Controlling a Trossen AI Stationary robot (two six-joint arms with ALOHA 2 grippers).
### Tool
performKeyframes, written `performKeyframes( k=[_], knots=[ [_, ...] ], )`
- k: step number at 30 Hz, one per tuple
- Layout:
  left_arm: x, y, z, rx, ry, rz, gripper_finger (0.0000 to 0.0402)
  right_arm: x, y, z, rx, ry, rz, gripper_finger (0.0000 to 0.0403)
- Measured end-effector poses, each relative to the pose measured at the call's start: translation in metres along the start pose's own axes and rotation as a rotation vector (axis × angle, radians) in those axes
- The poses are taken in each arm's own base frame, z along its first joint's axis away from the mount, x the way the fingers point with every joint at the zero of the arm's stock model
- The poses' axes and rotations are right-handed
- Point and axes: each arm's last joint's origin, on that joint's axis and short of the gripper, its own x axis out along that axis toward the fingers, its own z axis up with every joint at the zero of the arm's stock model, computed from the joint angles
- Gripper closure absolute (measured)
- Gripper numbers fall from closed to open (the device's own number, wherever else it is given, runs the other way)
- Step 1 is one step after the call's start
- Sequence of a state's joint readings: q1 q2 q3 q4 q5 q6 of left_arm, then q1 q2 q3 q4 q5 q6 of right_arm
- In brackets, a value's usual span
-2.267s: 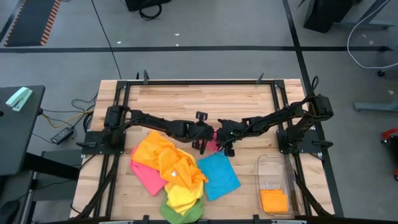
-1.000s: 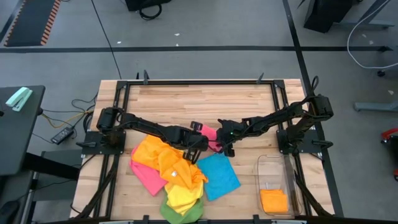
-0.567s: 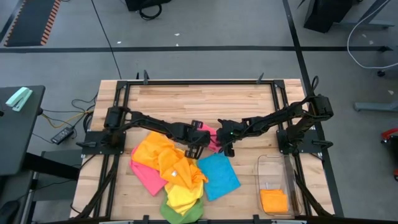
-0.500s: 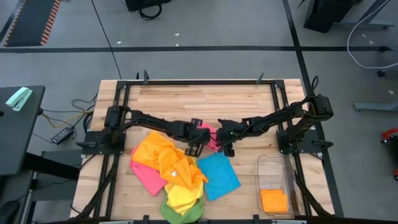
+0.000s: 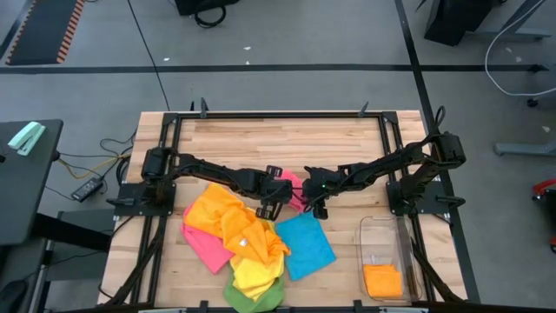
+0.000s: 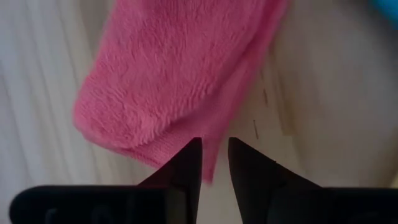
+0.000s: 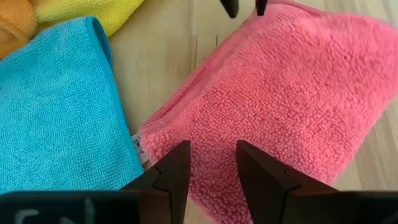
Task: Fold microfiber towels
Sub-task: Fold the pink towel
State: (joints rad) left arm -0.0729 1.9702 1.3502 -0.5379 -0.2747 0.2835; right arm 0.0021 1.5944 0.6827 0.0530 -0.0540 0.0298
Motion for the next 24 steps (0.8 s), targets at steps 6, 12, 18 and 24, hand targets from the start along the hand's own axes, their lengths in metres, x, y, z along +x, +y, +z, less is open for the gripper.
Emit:
performKeyframes(
  k=[6, 12, 18, 24],
  knots=[
    [-0.011, 0.007, 0.001, -0.023, -0.028, 0.010, 0.0323, 0.000, 0.000, 0.000, 0.001, -0.004, 0.000, 0.0266],
    [-0.001, 0.015, 0.000, -0.056, -0.038, 0.017, 0.0328, 0.000, 0.000, 0.000, 0.002, -0.004, 0.000, 0.0266],
    [0.012, 0.020, -0.006, -0.121, -0.008, -0.031, 0.0327, 0.000, 0.000, 0.000, 0.004, -0.004, 0.000, 0.0266],
    [0.019, 0.025, -0.004, -0.142, -0.031, -0.016, 0.0334, 0.000, 0.000, 0.001, 0.003, -0.007, 0.000, 0.0266]
  ],
)
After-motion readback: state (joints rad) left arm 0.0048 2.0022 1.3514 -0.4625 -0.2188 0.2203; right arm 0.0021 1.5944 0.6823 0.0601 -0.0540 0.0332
